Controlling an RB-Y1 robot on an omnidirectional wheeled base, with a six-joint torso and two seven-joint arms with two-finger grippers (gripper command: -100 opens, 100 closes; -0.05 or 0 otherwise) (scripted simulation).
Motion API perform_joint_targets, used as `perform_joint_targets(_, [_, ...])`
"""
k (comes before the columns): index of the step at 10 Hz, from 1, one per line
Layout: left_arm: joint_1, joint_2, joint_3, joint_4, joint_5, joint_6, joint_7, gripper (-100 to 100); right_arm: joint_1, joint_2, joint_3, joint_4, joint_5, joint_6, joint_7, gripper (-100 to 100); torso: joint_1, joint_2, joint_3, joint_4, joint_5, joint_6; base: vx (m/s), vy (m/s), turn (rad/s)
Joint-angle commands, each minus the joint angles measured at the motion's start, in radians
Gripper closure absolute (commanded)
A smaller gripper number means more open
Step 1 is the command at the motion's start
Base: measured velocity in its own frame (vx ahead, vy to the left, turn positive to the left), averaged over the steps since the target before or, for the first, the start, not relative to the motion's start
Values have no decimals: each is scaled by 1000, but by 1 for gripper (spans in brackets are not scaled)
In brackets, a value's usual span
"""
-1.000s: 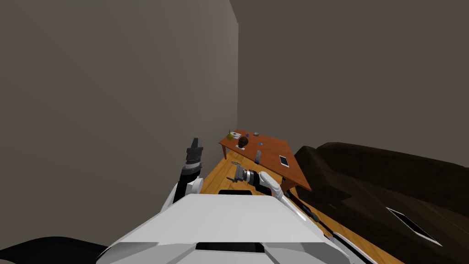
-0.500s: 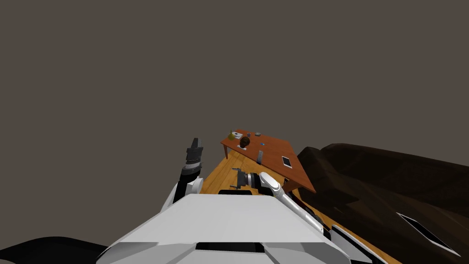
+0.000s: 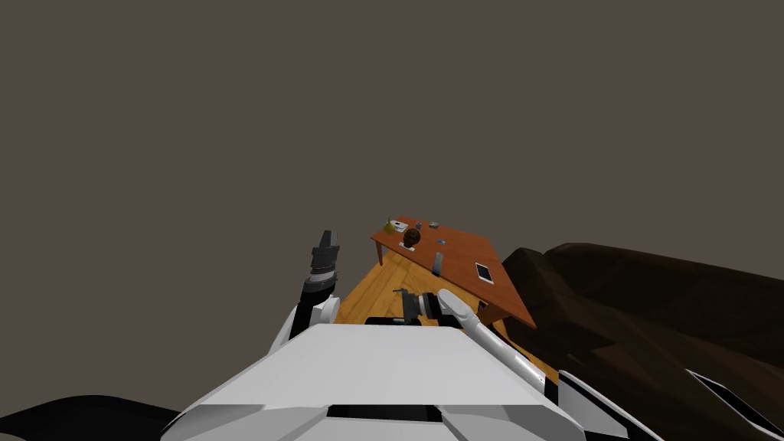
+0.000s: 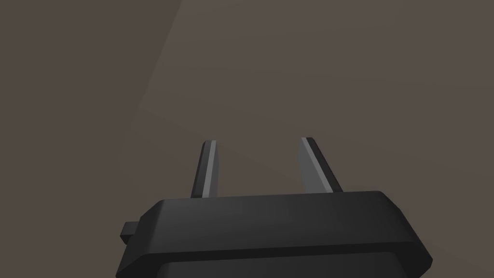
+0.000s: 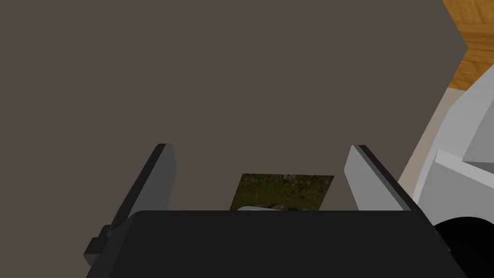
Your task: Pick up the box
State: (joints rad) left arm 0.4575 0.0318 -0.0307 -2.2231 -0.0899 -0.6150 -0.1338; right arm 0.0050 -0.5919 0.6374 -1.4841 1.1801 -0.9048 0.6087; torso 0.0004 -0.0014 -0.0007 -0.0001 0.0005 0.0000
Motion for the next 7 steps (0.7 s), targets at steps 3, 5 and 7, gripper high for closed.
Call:
perform_joint_targets(3, [0,0,0,0,0,0,0,0,-8,-36,13,44,112,-18,27,-100,0,-1,0,0,0,0,12,8,59])
perform_joint_targets(5, [0,0,0,0,0,0,0,0,-14,-59,17,78,159,-30,47,-100,-1,0,0,0,0,0,11,1,49])
perform_joint_targets(7, [0,0,0,0,0,0,0,0,-19,-82,19,110,218,-41,66,-100,-1,-1,0,0,0,0,21,-7,80])
